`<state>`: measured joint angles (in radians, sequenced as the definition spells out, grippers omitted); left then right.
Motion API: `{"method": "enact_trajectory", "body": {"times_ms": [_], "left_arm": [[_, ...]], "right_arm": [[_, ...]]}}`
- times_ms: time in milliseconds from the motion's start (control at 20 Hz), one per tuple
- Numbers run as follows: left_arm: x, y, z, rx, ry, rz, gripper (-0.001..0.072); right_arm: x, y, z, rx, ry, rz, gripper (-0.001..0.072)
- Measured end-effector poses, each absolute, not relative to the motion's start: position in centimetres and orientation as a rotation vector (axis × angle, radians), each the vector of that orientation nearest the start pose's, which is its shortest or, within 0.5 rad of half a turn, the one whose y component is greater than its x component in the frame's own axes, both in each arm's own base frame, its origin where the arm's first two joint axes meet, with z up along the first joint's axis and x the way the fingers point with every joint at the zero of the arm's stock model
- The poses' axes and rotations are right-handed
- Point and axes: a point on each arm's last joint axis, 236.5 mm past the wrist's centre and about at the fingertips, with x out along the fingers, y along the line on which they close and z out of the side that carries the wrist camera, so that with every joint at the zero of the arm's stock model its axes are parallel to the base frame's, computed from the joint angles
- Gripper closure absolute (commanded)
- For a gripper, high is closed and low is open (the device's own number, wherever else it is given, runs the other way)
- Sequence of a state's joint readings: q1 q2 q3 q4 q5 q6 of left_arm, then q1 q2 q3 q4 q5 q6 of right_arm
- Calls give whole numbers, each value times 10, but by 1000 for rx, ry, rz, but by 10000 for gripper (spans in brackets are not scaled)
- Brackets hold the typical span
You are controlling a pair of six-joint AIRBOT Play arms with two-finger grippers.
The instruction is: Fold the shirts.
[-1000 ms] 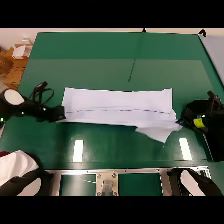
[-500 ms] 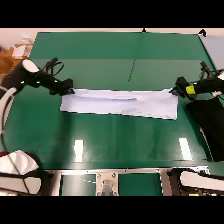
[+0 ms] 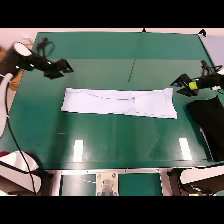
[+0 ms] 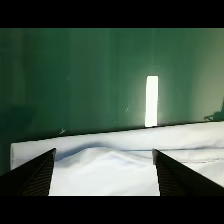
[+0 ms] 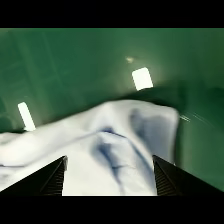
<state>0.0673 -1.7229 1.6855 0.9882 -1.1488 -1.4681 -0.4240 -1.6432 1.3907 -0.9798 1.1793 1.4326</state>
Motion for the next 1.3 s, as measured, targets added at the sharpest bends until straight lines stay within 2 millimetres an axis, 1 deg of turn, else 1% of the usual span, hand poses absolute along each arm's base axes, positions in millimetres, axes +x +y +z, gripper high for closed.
{"method": "enact_trajectory", "body": {"times_ms": [50, 150, 300, 450, 700, 750, 800, 850, 900, 950, 1000, 1050, 1100, 1200, 1300], "left_arm": [[526, -73, 43, -482, 1112, -310, -13], [524, -59, 53, -509, 1121, -292, -13], [518, -49, 57, -529, 1149, -281, -13], [510, -49, 57, -537, 1183, -288, -13], [501, -50, 57, -542, 1220, -298, -13], [501, -50, 57, -544, 1223, -300, -13], [500, -51, 57, -547, 1227, -303, -13], [500, -53, 58, -553, 1226, -309, -13], [500, -55, 58, -556, 1227, -314, 22], [499, -59, 58, -552, 1230, -321, 142], [499, -65, 58, -548, 1233, -332, 331], [498, -73, 59, -539, 1233, -350, 624], [499, -81, 59, -521, 1226, -366, 677], [501, -106, 58, -479, 1209, -411, 685], [501, -142, 55, -431, 1189, -466, 685]], "right_arm": [[447, -80, -33, 716, 1235, 43, 17], [432, -88, -45, 692, 1282, 86, 17], [417, -88, -65, 665, 1348, 165, 17], [411, -81, -80, 658, 1382, 246, 17], [413, -59, -93, 717, 1387, 364, 18], [415, -52, -96, 723, 1390, 383, 33], [415, -46, -99, 724, 1395, 401, 98], [416, -40, -101, 720, 1401, 414, 265], [415, -36, -104, 710, 1410, 422, 473], [415, -31, -107, 709, 1421, 433, 569], [414, -26, -108, 700, 1429, 443, 696], [414, -22, -108, 692, 1434, 452, 693], [415, -19, -108, 688, 1436, 460, 694], [417, -16, -104, 676, 1438, 471, 694], [420, -17, -93, 651, 1437, 474, 694]]}}
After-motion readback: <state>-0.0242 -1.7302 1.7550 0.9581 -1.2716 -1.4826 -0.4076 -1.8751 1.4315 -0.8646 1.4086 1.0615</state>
